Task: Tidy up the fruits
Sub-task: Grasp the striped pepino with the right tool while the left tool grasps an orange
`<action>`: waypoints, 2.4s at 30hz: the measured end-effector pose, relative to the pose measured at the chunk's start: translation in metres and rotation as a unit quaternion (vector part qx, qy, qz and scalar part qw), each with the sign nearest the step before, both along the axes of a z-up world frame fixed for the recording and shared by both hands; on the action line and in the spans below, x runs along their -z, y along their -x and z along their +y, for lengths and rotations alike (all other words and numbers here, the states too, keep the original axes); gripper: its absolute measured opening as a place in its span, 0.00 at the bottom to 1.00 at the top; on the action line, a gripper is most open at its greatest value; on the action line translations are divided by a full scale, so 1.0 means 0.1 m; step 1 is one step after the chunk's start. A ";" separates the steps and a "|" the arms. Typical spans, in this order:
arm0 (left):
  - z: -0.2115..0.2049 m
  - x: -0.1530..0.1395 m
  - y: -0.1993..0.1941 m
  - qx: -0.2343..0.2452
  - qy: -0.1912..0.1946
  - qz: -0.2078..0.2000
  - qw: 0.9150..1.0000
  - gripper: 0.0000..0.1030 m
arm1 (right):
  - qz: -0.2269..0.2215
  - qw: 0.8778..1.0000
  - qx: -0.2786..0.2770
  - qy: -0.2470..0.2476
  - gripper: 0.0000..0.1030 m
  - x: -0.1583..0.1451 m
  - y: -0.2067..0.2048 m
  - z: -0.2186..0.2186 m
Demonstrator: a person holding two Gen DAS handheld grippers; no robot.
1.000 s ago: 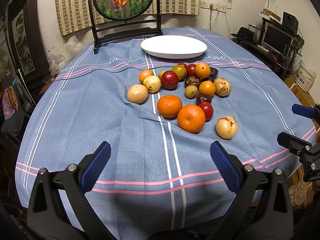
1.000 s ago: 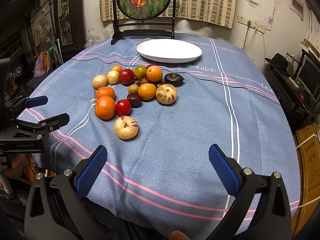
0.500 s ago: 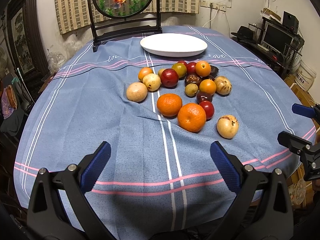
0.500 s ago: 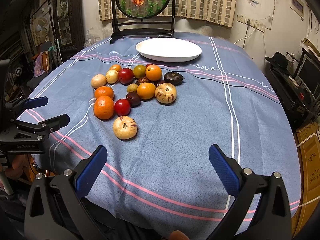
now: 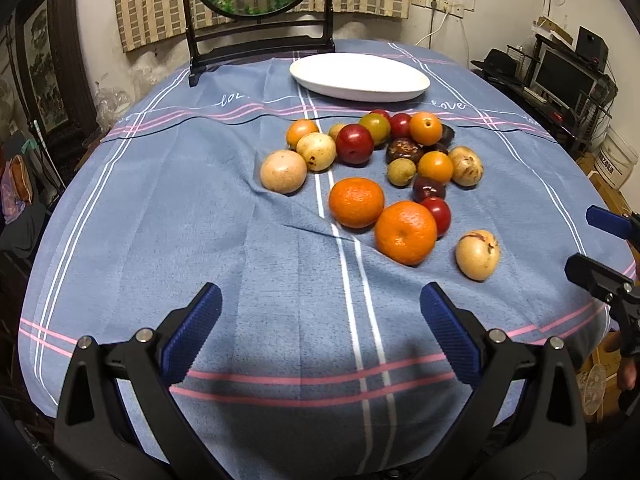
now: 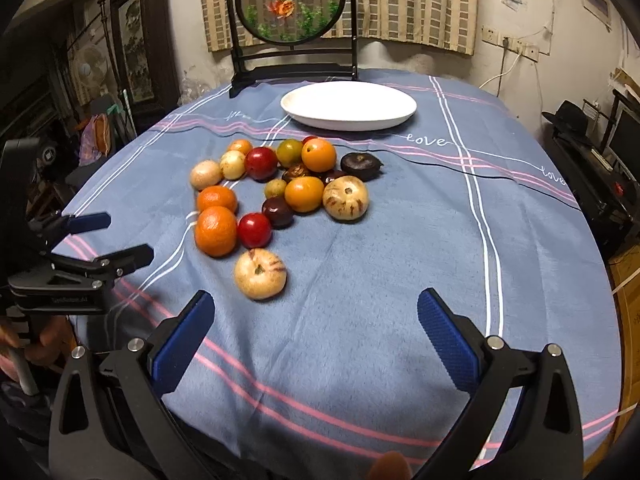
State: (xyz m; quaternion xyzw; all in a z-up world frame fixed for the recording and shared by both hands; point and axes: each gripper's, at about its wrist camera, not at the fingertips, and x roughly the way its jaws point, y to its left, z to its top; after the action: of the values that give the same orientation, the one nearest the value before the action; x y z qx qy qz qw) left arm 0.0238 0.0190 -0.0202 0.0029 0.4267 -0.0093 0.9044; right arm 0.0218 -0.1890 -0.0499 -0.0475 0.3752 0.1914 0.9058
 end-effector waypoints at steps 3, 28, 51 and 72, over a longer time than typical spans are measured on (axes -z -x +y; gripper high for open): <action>0.02 0.02 -0.03 0.001 0.001 0.001 1.000 0.98 | 0.003 1.000 0.003 0.003 0.99 0.02 -0.05 0.01; 0.31 0.21 -0.16 0.039 0.057 -0.009 0.998 0.98 | 0.049 0.996 -0.063 0.043 0.74 0.40 -0.38 0.57; -0.22 0.19 -0.38 0.124 0.062 -0.008 0.990 0.73 | 0.036 0.997 -0.061 -0.038 0.41 0.53 -0.27 0.41; -0.42 0.33 -0.69 0.139 0.068 0.040 0.987 0.60 | 0.049 0.993 -0.062 -0.093 0.41 0.56 -0.28 0.27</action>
State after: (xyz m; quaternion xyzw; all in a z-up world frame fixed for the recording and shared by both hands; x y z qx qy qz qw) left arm 0.0931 -0.0234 -0.0531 0.0000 0.4567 -0.1642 0.8743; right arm 0.0496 -0.1619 -0.1060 0.0227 0.3964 0.2834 0.8729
